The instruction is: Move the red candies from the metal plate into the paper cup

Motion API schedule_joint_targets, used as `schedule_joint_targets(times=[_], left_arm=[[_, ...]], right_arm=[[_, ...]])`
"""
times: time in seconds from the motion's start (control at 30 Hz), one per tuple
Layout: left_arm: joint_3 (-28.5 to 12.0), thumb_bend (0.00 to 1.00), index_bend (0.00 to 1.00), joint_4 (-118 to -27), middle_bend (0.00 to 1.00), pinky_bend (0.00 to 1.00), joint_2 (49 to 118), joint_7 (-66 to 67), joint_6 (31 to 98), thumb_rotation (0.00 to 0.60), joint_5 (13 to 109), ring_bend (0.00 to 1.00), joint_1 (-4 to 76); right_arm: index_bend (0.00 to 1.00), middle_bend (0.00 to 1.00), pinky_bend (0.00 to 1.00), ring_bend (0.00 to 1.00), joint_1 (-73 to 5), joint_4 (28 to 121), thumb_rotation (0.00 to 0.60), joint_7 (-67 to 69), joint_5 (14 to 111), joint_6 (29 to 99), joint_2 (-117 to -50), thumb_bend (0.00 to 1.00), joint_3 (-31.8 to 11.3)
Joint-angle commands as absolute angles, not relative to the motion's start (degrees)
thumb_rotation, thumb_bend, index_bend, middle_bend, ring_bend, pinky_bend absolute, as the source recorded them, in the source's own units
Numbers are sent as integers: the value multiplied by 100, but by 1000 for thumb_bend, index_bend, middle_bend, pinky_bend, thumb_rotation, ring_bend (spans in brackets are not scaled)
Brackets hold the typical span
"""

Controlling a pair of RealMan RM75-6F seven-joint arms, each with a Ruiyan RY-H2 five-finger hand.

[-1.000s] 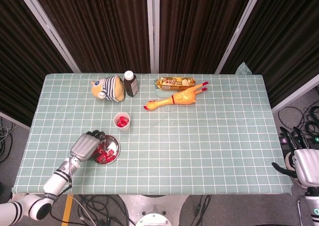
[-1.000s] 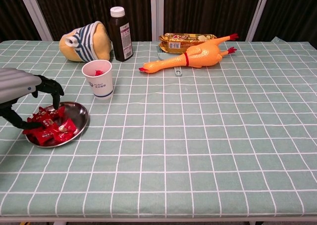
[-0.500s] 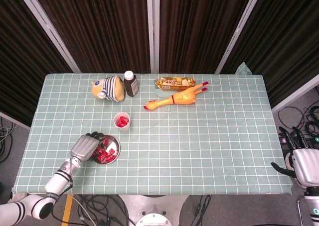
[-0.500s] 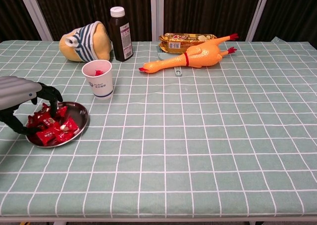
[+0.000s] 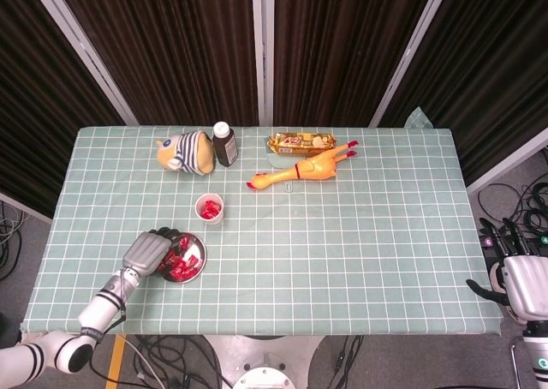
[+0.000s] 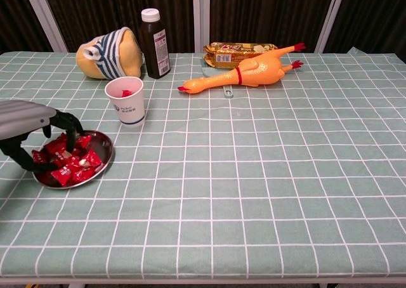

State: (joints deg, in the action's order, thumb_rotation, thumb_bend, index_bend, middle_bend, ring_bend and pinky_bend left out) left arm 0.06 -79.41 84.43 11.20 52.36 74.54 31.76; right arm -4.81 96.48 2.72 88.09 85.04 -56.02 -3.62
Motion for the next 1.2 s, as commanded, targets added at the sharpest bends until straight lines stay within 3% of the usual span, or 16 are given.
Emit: schedule_joint_targets(times=[0.03, 0.87, 1.2], left_arm=[[-14, 305, 518, -7936, 301, 348, 8438, 1117, 5215, 600, 7449, 218, 3197], [-130, 378, 637, -7904, 332, 354, 8452, 686, 5191, 600, 7485, 218, 3232], [-635, 379, 636, -8628, 331, 355, 7840, 249, 5619, 600, 7753, 218, 3393]], right_arm=[[74, 231, 241, 45, -479, 9645, 600, 275, 8809, 8501, -5606, 21, -356], [79, 234, 242, 46, -418, 9648, 600, 339, 8870, 8601, -5568, 21, -325], [80, 235, 242, 45, -423, 9624, 600, 371, 8881, 8592, -5569, 20, -322]])
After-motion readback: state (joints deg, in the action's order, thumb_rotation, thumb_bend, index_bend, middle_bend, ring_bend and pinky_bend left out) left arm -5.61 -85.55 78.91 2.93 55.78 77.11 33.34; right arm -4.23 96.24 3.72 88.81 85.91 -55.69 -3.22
